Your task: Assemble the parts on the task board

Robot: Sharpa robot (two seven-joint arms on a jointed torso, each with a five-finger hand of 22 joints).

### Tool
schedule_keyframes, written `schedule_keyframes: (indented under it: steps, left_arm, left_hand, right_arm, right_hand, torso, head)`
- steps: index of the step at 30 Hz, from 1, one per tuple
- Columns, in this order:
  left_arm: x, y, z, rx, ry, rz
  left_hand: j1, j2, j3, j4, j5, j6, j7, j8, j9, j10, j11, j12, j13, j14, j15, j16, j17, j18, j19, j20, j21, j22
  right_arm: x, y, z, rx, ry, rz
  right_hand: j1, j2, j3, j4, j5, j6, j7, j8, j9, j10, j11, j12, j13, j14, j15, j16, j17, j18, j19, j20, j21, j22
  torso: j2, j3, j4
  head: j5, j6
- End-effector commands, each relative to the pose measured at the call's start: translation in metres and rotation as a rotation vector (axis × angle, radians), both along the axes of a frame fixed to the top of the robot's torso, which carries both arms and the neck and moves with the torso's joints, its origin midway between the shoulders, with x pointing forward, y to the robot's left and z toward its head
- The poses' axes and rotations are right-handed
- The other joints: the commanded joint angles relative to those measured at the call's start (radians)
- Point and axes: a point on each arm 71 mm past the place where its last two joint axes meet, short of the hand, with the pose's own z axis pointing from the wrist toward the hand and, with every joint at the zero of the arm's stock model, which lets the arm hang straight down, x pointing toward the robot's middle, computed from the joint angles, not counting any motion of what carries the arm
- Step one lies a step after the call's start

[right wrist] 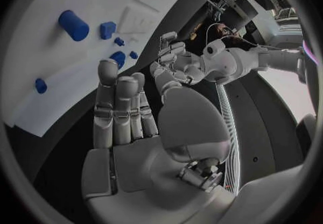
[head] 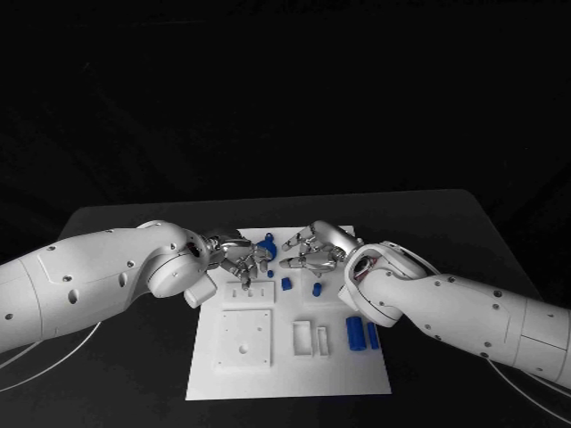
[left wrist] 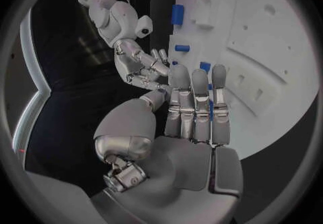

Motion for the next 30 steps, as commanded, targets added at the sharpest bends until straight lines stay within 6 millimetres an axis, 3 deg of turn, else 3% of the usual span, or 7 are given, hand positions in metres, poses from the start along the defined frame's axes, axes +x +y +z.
schedule_keyframes:
  steps: [1, 3, 9, 16, 19, 24, 30]
  left_arm:
    - [0.003, 0.003, 0.003, -0.004, -0.038, 0.026]
    - [0.003, 0.004, 0.003, -0.008, -0.045, 0.036]
    - [0.004, 0.007, 0.004, -0.015, -0.063, 0.063]
    - [0.004, 0.01, 0.005, -0.021, -0.08, 0.085]
    - [0.004, 0.012, 0.006, -0.025, -0.089, 0.093]
    - [0.003, 0.015, 0.007, -0.031, -0.1, 0.101]
    - [0.002, 0.017, 0.008, -0.041, -0.114, 0.106]
  left_hand:
    - [0.046, 0.008, 0.031, -0.031, -0.128, -0.014, 0.015, -0.048, -0.073, -0.009, 0.009, -0.016, -0.009, -0.003, 0.006, -0.017, -0.009, -0.004, 0.0, 0.006, -0.018, -0.018]
    - [0.1, -0.008, 0.004, -0.019, -0.171, -0.021, 0.03, -0.097, -0.202, -0.008, 0.017, -0.026, -0.015, -0.001, 0.011, -0.026, -0.014, -0.004, 0.007, 0.01, -0.031, -0.034]
    - [0.194, -0.04, -0.09, -0.004, -0.239, -0.075, 0.058, -0.091, -0.487, -0.014, 0.035, -0.097, -0.071, -0.001, 0.026, -0.059, -0.031, 0.0, 0.012, 0.024, -0.065, -0.071]
    - [0.235, -0.064, -0.232, 0.03, -0.213, -0.071, 0.061, -0.085, -0.63, -0.03, 0.046, -0.147, -0.135, -0.004, 0.034, -0.072, -0.035, 0.0, 0.021, 0.033, -0.093, -0.105]
    - [0.277, -0.057, -0.304, 0.037, -0.219, -0.068, 0.069, -0.084, -0.678, -0.04, 0.052, -0.163, -0.161, -0.002, 0.035, -0.073, -0.035, 0.001, 0.028, 0.034, -0.101, -0.117]
    - [0.323, -0.051, -0.335, 0.022, -0.218, -0.077, 0.085, -0.089, -0.769, -0.051, 0.064, -0.235, -0.222, -0.001, 0.04, -0.072, -0.033, 0.007, 0.031, 0.038, -0.101, -0.12]
    - [0.362, -0.046, -0.358, -0.003, -0.211, -0.064, 0.093, -0.082, -0.871, -0.036, 0.071, -0.327, -0.305, -0.001, 0.044, -0.073, -0.03, 0.013, 0.025, 0.041, -0.091, -0.105]
  right_arm:
    - [0.0, -0.001, 0.002, -0.029, -0.008, 0.016]
    - [0.001, -0.001, 0.003, -0.052, -0.011, 0.03]
    - [0.004, 0.001, 0.009, -0.165, -0.023, 0.097]
    - [0.009, 0.007, 0.016, -0.35, -0.061, 0.112]
    - [0.01, 0.011, 0.018, -0.43, -0.076, 0.127]
    - [0.011, 0.019, 0.017, -0.536, -0.112, 0.184]
    - [0.011, 0.028, 0.014, -0.621, -0.153, 0.23]
  right_hand:
    - [-0.001, -0.008, 0.034, -0.018, 0.017, 0.019, -0.001, -0.004, -0.001, -0.001, -0.004, 0.01, 0.005, 0.005, -0.006, 0.014, 0.014, 0.014, 0.036, 0.0, 0.022, 0.035]
    - [0.006, -0.008, 0.049, -0.031, 0.03, 0.033, -0.004, -0.003, 0.0, 0.0, -0.006, 0.014, 0.008, 0.008, -0.008, 0.022, 0.02, 0.013, 0.038, -0.001, 0.035, 0.039]
    - [-0.018, -0.015, 0.108, -0.089, 0.01, 0.059, -0.009, -0.004, 0.0, 0.002, -0.009, 0.042, 0.036, 0.016, -0.009, 0.048, 0.048, 0.005, 0.038, -0.004, 0.087, 0.048]
    - [-0.046, -0.021, 0.013, -0.047, -0.018, 0.122, -0.033, -0.004, 0.002, 0.048, -0.019, 0.147, 0.149, 0.033, -0.014, 0.105, 0.106, -0.009, 0.045, -0.01, 0.189, 0.064]
    - [-0.031, -0.033, -0.001, -0.02, -0.095, 0.146, -0.04, -0.003, 0.003, 0.077, -0.021, 0.201, 0.213, 0.038, -0.016, 0.129, 0.135, -0.017, 0.043, -0.012, 0.22, 0.067]
    - [0.066, -0.026, 0.106, -0.06, -0.147, 0.144, -0.033, -0.003, 0.001, 0.044, -0.017, 0.175, 0.212, 0.025, -0.01, 0.107, 0.124, -0.022, 0.02, -0.008, 0.189, 0.06]
    - [0.011, -0.058, 0.218, -0.1, -0.136, 0.138, -0.036, -0.004, 0.0, 0.046, -0.017, 0.169, 0.218, 0.026, -0.007, 0.103, 0.125, -0.022, 0.01, -0.006, 0.198, 0.059]
  torso:
    - [0.0, -0.0015, 0.0003]
    - [0.0, -0.0011, -0.0004]
    - [0.0, -0.0012, 0.0001]
    - [0.0, -0.0026, 0.0016]
    - [0.0, -0.0028, 0.0011]
    - [0.0, -0.0021, 0.0]
    - [0.0, -0.0029, 0.001]
  head:
    - [0.003, 0.0]
    - [0.005, 0.0]
    - [0.011, 0.0]
    - [0.018, 0.0]
    - [0.022, -0.001]
    - [0.027, -0.002]
    - [0.033, -0.003]
